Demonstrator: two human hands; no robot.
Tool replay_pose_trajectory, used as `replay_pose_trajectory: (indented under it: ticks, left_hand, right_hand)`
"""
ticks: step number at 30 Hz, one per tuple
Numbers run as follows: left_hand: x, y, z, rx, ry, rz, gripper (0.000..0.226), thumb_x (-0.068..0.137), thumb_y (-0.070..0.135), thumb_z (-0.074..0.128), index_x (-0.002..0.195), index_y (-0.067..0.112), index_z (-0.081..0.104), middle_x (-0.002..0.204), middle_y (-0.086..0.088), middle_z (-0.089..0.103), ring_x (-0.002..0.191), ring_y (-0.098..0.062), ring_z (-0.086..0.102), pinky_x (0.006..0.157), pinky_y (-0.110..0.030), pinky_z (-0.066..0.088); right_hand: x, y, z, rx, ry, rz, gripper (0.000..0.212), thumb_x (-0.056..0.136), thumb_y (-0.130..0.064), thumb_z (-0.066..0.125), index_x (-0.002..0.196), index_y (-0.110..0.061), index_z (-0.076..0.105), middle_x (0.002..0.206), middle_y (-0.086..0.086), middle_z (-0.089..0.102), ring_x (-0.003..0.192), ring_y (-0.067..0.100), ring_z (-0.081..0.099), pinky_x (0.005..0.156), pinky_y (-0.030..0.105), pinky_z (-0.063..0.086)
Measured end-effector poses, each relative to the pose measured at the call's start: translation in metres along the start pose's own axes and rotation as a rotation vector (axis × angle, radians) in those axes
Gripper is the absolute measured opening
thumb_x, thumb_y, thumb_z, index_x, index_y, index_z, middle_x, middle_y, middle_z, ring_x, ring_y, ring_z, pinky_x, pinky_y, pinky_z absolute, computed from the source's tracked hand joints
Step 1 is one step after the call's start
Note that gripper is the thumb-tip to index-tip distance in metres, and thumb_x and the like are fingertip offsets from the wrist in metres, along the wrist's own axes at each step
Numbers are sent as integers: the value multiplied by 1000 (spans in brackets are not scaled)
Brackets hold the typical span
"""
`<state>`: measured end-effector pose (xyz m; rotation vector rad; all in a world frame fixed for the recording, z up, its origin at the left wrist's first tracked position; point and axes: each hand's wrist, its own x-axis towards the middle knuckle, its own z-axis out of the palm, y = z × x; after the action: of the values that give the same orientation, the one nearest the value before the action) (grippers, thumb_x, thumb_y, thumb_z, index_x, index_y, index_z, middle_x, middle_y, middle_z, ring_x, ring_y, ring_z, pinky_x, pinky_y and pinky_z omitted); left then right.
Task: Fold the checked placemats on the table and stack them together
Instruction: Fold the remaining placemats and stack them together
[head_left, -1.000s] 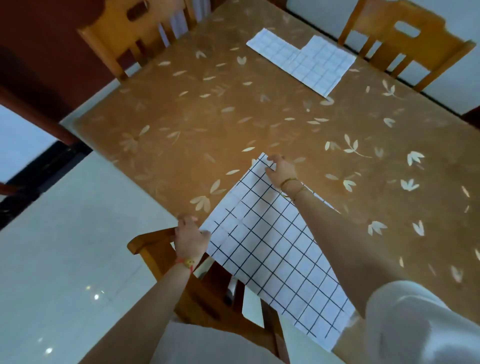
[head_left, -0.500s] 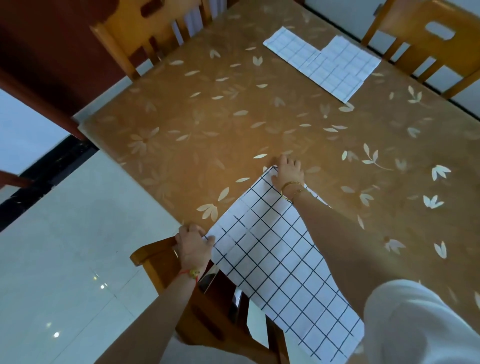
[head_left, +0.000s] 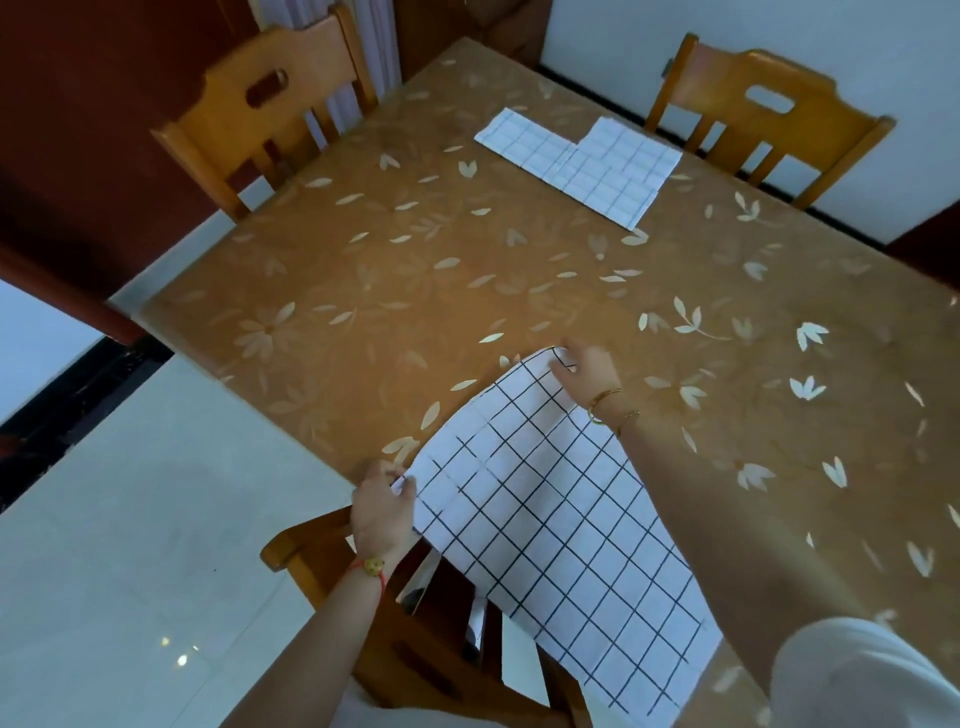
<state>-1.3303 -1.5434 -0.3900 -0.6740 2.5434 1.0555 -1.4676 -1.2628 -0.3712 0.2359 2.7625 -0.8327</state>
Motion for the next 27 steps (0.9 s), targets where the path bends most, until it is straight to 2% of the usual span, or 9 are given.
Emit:
replay_pose_trajectory:
  ticks: [3, 8, 11, 12, 14, 17, 21, 25, 27]
  left_hand:
    - [7, 18, -10, -74, 26, 99, 18, 95, 22, 60, 107, 9, 64, 110, -7, 68, 95, -21, 62, 71, -29, 45]
    - [26, 58, -30, -86, 40, 333, 13, 96, 21, 61, 103, 13, 67, 106, -2, 70, 90, -28, 65, 69, -24, 37]
    - [34, 85, -40, -105, 16, 467, 6, 95, 20, 63, 96, 18, 69, 98, 0, 71, 73, -21, 62, 64, -22, 38]
    - [35, 95, -44, -102, 5, 504, 6, 95, 20, 63, 94, 21, 69, 96, 2, 71, 66, -14, 58, 66, -25, 42]
    - [35, 115, -50, -96, -17, 579, 9, 95, 20, 63, 91, 26, 68, 94, 4, 71, 60, -10, 52, 66, -29, 44]
    - [30, 148, -61, -94, -59, 684, 9, 94, 17, 64, 91, 22, 70, 96, -1, 72, 66, -20, 57, 56, -18, 38]
    - [19, 202, -80, -114, -56, 822, 10, 92, 16, 68, 97, 10, 73, 91, -1, 68, 91, -26, 65, 69, -21, 40]
    - [6, 256, -104, -159, -37, 936, 10, 88, 20, 73, 95, 13, 72, 96, 4, 68, 89, -14, 62, 70, -21, 42]
    - [-6, 283, -118, -184, -20, 994, 10, 86, 22, 74, 91, 14, 73, 95, 2, 72, 84, -18, 62, 71, -24, 45]
  right_hand:
    - [-15, 7, -23, 16, 101, -6, 20, 94, -18, 53, 82, -2, 52, 62, 5, 50, 64, 29, 50, 59, 33, 35]
    - [-52, 11, -68, -32, 208, 44, 21, 95, -17, 51, 79, -6, 50, 63, 10, 53, 69, 34, 55, 57, 34, 34]
    - [-77, 16, -89, -39, 256, 62, 19, 95, -18, 52, 100, -5, 64, 65, 7, 57, 70, 30, 55, 65, 37, 47]
    - [-88, 17, -95, -25, 271, 72, 17, 95, -18, 52, 102, -13, 67, 61, 0, 52, 65, 24, 53, 64, 36, 46]
    - [-107, 18, -106, -9, 316, 80, 26, 97, -15, 49, 81, -34, 57, 58, -12, 40, 57, 8, 42, 63, 30, 36]
    - [-133, 21, -120, -21, 361, 143, 18, 99, -17, 46, 84, -22, 55, 60, -9, 44, 60, 17, 47, 62, 29, 33]
    - [-163, 23, -156, -23, 456, 217, 21, 100, -15, 42, 81, -9, 49, 63, 1, 47, 69, 27, 49, 55, 32, 31]
    - [-190, 22, -201, -3, 602, 205, 23, 99, -15, 43, 77, -9, 46, 68, 6, 52, 77, 35, 55, 63, 34, 32]
    - [-204, 19, -228, 8, 675, 208, 19, 99, -14, 45, 86, -3, 53, 79, 15, 61, 84, 40, 58, 65, 35, 34]
